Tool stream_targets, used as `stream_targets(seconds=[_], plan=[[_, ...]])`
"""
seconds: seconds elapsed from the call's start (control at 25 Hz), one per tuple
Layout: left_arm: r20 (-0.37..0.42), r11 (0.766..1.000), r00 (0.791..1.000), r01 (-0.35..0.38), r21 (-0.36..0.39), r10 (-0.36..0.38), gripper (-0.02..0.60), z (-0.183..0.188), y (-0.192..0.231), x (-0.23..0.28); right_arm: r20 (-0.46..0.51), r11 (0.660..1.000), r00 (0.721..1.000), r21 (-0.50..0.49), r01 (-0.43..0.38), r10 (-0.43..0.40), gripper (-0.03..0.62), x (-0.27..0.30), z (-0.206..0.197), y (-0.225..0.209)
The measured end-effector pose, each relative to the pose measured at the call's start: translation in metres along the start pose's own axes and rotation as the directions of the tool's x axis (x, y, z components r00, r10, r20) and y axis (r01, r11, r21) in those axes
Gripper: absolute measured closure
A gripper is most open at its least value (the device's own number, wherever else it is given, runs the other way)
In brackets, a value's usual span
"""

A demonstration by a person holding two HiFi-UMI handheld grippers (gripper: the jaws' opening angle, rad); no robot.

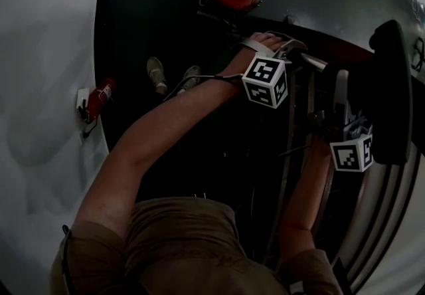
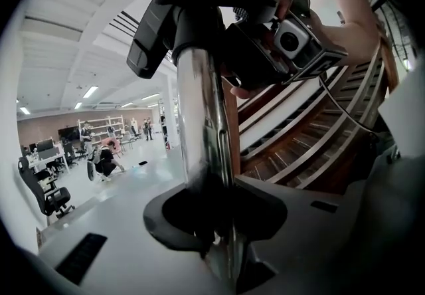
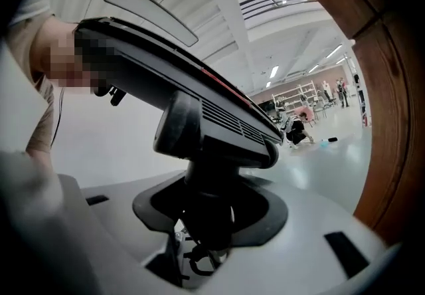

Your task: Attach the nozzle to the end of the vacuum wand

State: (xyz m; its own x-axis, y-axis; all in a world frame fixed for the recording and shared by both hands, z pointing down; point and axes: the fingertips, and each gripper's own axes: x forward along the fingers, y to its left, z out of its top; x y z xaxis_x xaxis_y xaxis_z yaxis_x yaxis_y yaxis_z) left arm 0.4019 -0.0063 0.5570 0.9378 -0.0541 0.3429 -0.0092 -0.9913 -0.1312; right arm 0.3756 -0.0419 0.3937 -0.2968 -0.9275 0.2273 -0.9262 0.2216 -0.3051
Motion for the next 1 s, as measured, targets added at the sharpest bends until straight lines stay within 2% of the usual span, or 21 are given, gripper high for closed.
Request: stream_targets(seconds=[0.08,0.2,0.28,0.32,0.36,0.44,0.48,0.52,0.64,0.72,1.0], plan=[[-0.008,1.0,1.0,-0.003,0.007,0.003,0.465,-0.002,0.001,-0.002,0.002,0.999,1.0,0.042,0.002,-0.002,0.411,0.0,-0.002,-0.002],[-0.026,1.0,1.0,-0.009,0.018,0.01,0.465,-0.003,0.002,-0.004,-0.009,0.988,0.998,0.146,-0.052,0.054,0.411,0.008,0.001,-0.003],[-0.042,1.0,0.999,-0.011,0.017,0.012,0.465,-0.004,0.002,-0.005,-0.001,0.977,0.998,0.205,-0.058,0.059,0.411,0.008,0.001,-0.009],[-0.049,1.0,0.999,-0.01,0.013,0.011,0.465,-0.004,0.002,-0.005,0.004,0.982,0.999,0.183,-0.052,0.052,0.411,0.007,0.001,-0.009],[-0.055,1.0,0.998,-0.007,0.008,0.008,0.465,-0.004,0.002,-0.004,0.006,0.992,0.999,0.121,-0.043,0.043,0.411,0.007,0.002,-0.005],[-0.061,1.0,0.998,-0.004,0.009,0.005,0.465,-0.005,0.003,-0.003,-0.004,0.998,1.0,-0.051,-0.028,0.028,0.411,0.008,0.005,0.01],[-0.063,1.0,0.998,-0.005,0.013,0.006,0.465,-0.006,0.004,-0.004,-0.009,0.994,1.0,-0.107,-0.026,0.025,0.411,0.01,0.005,0.016],[-0.064,1.0,0.998,-0.006,0.016,0.007,0.465,-0.006,0.004,-0.005,-0.01,0.993,1.0,-0.118,-0.027,0.025,0.412,0.011,0.004,0.018],[-0.068,1.0,0.998,0.0,0.008,0.0,0.465,-0.008,0.004,-0.009,-0.007,0.998,0.999,0.034,-0.045,0.046,0.411,0.01,-0.001,0.01],[-0.068,1.0,0.997,0.022,-0.005,-0.022,0.468,-0.008,0.002,-0.01,-0.016,0.994,0.997,0.085,-0.068,0.07,0.411,0.01,0.001,0.01],[-0.096,0.999,0.994,0.043,0.005,-0.043,0.469,-0.01,0.004,-0.012,-0.054,0.994,0.993,0.038,-0.104,0.106,0.413,0.013,-0.002,0.019]])
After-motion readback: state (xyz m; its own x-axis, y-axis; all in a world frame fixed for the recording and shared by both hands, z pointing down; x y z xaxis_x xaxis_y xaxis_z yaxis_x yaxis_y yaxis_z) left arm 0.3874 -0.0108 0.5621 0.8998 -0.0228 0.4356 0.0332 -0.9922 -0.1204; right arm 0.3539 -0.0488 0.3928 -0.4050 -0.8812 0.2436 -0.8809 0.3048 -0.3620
